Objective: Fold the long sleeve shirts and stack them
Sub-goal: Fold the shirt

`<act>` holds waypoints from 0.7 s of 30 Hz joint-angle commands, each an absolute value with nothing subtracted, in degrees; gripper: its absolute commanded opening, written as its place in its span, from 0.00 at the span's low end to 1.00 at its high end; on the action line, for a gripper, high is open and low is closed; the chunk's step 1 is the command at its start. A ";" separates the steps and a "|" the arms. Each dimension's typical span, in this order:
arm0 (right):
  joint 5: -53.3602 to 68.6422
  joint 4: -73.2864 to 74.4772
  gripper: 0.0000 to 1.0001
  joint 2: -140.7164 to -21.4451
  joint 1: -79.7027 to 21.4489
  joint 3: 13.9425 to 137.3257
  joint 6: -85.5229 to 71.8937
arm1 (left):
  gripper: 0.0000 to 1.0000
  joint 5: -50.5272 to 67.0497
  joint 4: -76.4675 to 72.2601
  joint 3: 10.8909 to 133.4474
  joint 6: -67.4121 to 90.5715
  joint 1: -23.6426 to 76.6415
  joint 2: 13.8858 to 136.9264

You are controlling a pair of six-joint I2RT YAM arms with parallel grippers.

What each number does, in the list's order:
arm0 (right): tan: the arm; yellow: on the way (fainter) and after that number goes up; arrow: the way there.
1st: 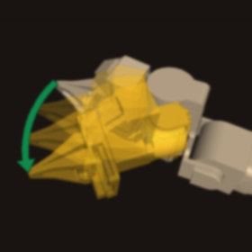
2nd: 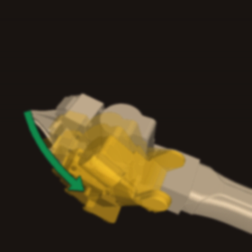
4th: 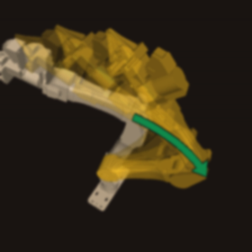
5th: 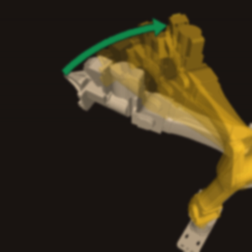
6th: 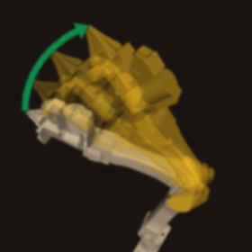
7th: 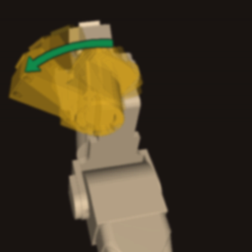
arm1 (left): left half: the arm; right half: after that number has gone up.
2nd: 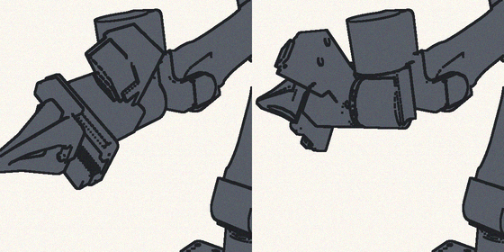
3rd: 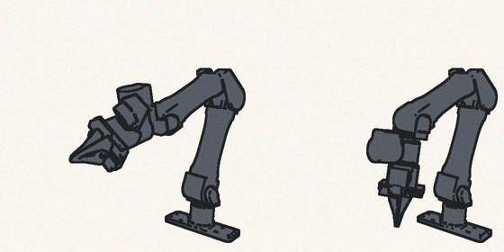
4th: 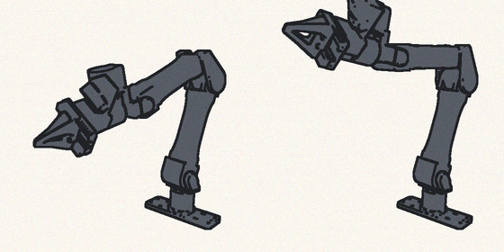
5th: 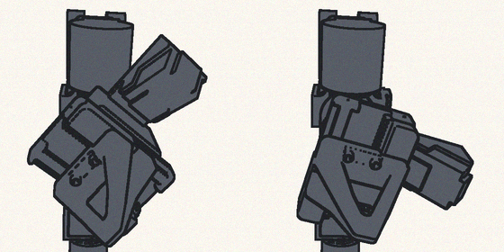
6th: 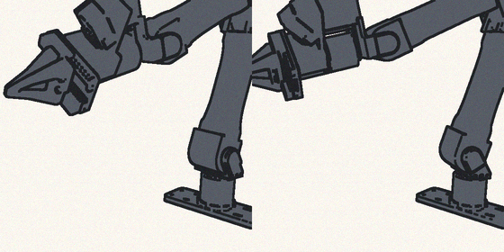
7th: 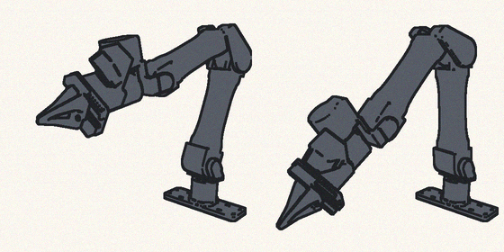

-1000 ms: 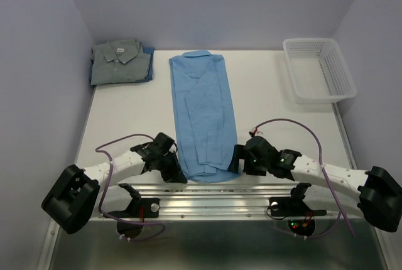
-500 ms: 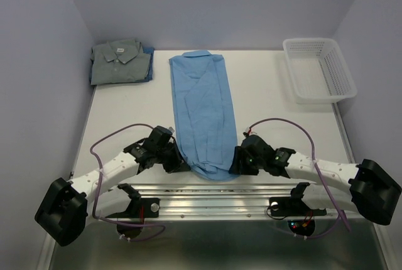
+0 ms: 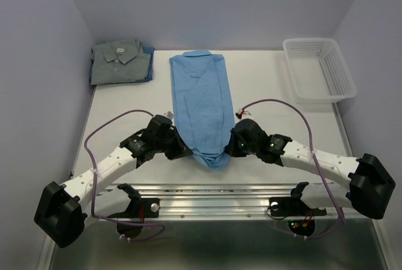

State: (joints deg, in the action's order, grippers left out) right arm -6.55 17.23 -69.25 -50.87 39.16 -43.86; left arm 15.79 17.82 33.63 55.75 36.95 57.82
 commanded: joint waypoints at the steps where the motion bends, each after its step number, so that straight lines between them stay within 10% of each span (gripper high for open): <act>1: -14.40 15.29 0.01 -71.36 -48.97 44.64 -39.12 | 0.00 9.76 18.11 39.63 53.62 35.42 57.13; 21: -5.36 8.61 0.01 -97.29 -32.34 75.58 -26.37 | 0.00 6.32 9.32 63.89 40.43 19.34 79.71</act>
State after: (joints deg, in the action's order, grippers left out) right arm -6.94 12.73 -95.59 -33.28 70.43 -28.71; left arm 7.25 12.93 58.52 44.27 20.60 77.84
